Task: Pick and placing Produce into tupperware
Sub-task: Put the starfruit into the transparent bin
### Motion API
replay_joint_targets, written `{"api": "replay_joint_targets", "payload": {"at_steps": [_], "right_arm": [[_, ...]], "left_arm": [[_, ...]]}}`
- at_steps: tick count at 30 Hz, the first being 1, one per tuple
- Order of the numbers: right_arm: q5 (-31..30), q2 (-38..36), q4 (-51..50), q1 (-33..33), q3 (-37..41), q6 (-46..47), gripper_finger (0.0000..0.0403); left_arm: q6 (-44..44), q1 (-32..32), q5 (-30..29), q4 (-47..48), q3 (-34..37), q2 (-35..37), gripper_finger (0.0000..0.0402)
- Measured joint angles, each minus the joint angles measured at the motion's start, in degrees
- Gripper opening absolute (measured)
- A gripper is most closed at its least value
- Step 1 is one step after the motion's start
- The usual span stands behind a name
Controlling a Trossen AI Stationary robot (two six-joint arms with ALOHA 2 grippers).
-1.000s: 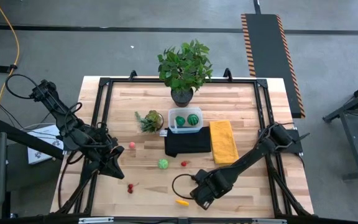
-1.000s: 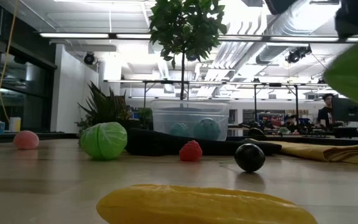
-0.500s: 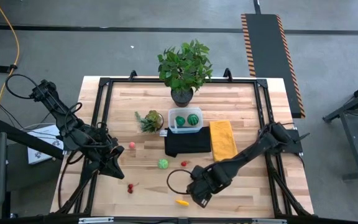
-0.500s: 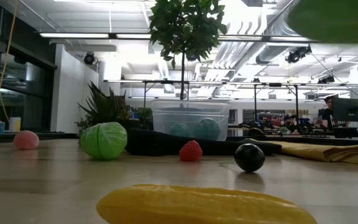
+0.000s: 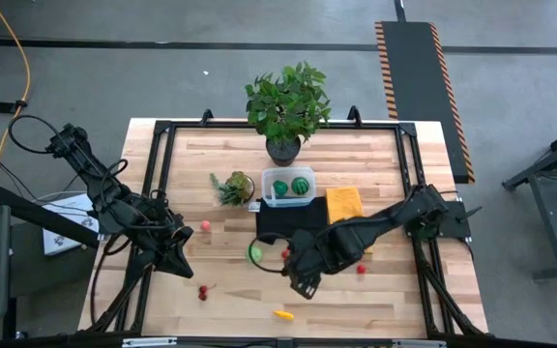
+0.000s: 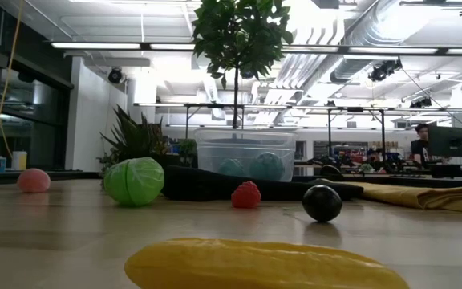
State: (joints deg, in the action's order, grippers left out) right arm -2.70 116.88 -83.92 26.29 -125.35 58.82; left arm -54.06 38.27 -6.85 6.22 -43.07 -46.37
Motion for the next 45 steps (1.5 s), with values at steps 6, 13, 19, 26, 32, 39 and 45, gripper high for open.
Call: {"api": "replay_joint_targets", "payload": {"at_steps": [6,13,19,26,32,39,45], "right_arm": [[-3.4,0.0,-6.2,-1.6,-6.8,-3.6,0.0218],[-6.2,-2.0,-6.1,-2.5,-8.7,-6.0,0.0218],[-9.3,-4.5,-6.1,-2.6,-7.9,-6.4,0.0218],[-12.0,-7.0,-6.1,-3.0,-7.9,-7.8,0.0218],[-14.4,-9.8,-6.1,-3.6,-7.9,-9.4,0.0218],[-19.0,-13.9,-6.1,-4.8,-7.9,-12.3,0.0218],[-24.2,-17.6,-6.1,-6.4,-7.9,-15.4,0.0218]], "left_arm": [[0.0,0.0,0.0,0.0,0.0,0.0,0.0001],[0.0,0.0,0.0,0.0,0.0,0.0,0.0001],[0.0,0.0,0.0,0.0,0.0,0.0,0.0001],[0.0,0.0,-0.2,0.2,0.0,0.0,0.0001],[0.0,0.0,-1.2,0.3,0.0,0.0,0.0001],[0.0,0.0,-4.4,0.3,0.0,0.0,0.0001],[0.0,0.0,-8.7,0.3,0.0,0.0,0.0001]]}}
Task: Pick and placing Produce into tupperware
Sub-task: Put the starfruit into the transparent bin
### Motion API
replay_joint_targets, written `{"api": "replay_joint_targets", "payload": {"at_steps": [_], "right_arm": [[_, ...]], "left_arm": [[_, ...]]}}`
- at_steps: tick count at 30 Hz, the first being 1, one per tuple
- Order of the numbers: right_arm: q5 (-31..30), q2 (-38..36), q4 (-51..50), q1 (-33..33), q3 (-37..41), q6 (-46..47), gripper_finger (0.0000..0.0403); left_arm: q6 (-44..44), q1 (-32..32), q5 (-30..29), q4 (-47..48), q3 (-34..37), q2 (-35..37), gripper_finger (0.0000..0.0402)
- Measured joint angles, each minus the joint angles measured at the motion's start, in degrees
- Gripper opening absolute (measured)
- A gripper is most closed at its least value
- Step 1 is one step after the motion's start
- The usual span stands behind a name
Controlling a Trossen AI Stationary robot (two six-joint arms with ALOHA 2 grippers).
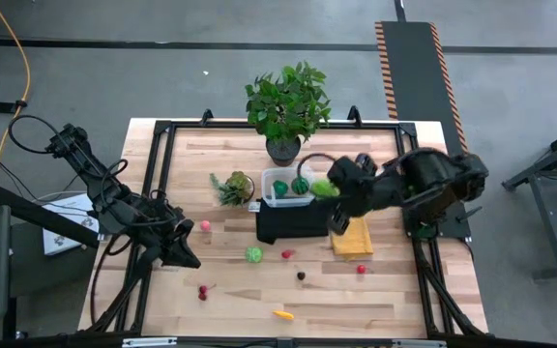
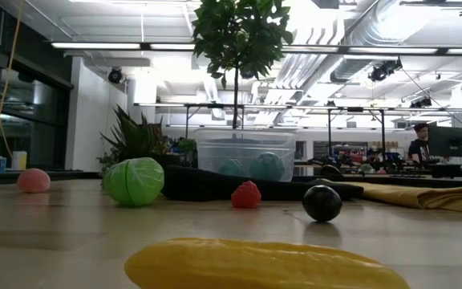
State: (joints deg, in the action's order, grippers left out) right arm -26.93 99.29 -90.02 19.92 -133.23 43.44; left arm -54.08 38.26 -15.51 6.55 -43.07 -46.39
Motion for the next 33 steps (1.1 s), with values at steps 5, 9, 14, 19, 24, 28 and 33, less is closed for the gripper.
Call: {"api": "replay_joint_targets", "payload": {"at_steps": [5,9,14,19,24,28,33], "right_arm": [[-3.4,-2.1,0.0,-1.8,0.0,-3.7,0.0218],[-5.9,-2.9,0.0,-3.2,0.0,-6.6,0.0218],[-6.1,-3.5,0.0,-5.2,0.0,-10.5,0.0218],[-6.0,-3.4,0.0,-7.1,0.0,-13.7,0.0218],[-5.9,-3.4,0.0,-9.1,0.0,-16.1,0.0218],[-5.9,-3.4,0.0,-10.3,0.0,-17.6,0.0218],[-5.9,-3.4,0.0,-11.8,0.0,-18.4,0.0218]], "left_arm": [[0.3,0.0,-3.7,0.0,0.0,0.0,0.0001],[0.5,0.0,-6.1,0.0,0.0,0.0,0.0001],[0.5,0.0,-8.3,0.0,0.0,0.0,0.0001],[0.5,0.0,-9.9,0.0,0.0,0.0,0.0001],[0.5,0.0,-10.7,0.0,0.0,0.0,0.0001],[0.5,0.0,-10.8,0.0,0.0,0.0,0.0001],[0.7,0.0,-10.8,0.0,0.0,0.0,0.0001]]}}
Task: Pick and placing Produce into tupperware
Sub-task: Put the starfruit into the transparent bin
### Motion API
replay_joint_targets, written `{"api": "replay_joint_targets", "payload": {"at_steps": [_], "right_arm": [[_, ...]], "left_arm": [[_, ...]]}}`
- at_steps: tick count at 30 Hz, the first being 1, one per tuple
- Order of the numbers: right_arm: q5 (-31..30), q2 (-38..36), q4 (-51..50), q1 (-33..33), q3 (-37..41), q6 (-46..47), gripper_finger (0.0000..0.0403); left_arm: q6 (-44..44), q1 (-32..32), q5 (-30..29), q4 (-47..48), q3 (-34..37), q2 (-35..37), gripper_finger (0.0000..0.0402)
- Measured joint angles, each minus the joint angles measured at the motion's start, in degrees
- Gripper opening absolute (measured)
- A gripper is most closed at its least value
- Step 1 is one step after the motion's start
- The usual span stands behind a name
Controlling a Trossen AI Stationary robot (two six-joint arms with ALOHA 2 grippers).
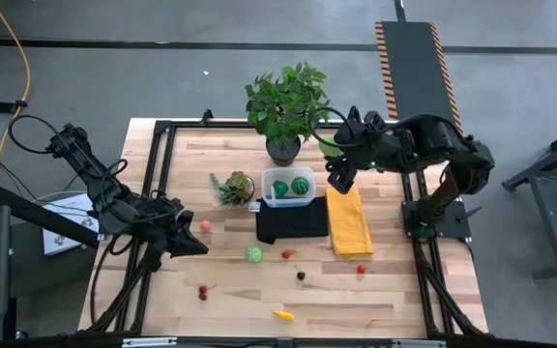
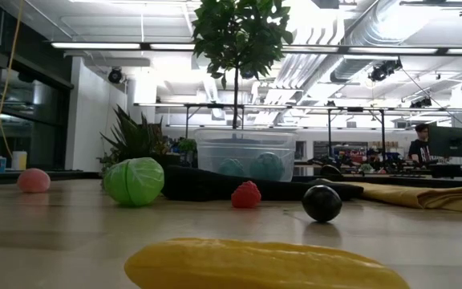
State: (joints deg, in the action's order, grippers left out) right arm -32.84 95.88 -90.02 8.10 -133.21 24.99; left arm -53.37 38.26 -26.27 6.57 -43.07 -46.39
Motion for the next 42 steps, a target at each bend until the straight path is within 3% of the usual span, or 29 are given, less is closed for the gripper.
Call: {"api": "replay_joint_targets", "payload": {"at_steps": [10,42], "right_arm": [[-1.2,0.0,0.5,-1.1,3.4,1.7,0.0218],[-1.2,0.0,25.5,2.3,37.6,12.6,0.0218]], "left_arm": [[1.3,0.0,-0.4,0.1,0.0,0.0,0.0001],[1.3,0.0,0.1,2.7,0.0,0.0,0.0001]]}}
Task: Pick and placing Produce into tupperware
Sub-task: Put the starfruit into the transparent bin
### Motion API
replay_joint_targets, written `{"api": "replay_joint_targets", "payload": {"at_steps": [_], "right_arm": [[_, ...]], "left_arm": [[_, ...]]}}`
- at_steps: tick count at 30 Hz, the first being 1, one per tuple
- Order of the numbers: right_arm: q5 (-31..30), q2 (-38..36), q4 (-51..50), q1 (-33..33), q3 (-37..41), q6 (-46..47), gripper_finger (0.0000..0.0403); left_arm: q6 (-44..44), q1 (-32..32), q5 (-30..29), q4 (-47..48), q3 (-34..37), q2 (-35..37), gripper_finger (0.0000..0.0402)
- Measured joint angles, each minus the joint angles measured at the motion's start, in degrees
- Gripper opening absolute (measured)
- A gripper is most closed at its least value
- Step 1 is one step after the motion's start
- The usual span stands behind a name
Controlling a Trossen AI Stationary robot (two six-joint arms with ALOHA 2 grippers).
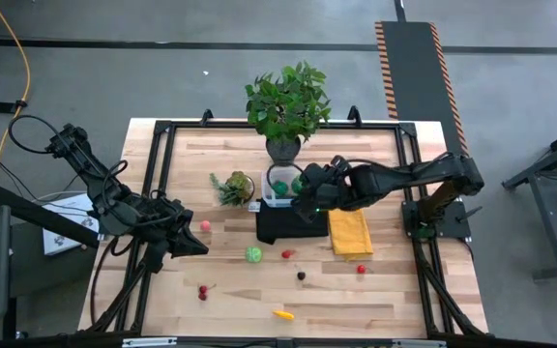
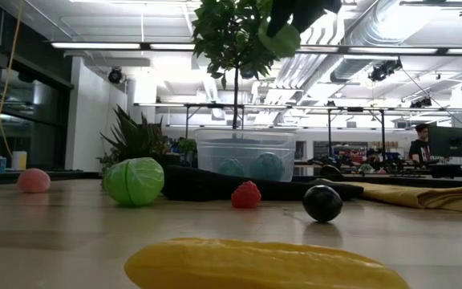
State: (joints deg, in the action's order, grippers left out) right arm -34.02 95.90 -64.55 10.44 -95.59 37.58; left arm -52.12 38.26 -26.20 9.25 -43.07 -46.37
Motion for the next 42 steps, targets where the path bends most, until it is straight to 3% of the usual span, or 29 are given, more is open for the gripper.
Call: {"api": "replay_joint_targets", "payload": {"at_steps": [23,37,42], "right_arm": [[0.0,0.0,24.4,-2.0,16.9,3.4,0.0218],[2.9,0.0,39.5,-6.1,23.4,3.5,0.0218],[3.1,0.0,40.8,-8.2,23.5,3.5,0.0218]], "left_arm": [[-0.2,0.0,0.0,1.7,0.0,0.0,0.0001],[-0.2,0.0,0.0,2.4,0.0,0.0,0.0001],[-0.2,0.0,0.0,3.0,0.0,0.0,0.0001]]}}
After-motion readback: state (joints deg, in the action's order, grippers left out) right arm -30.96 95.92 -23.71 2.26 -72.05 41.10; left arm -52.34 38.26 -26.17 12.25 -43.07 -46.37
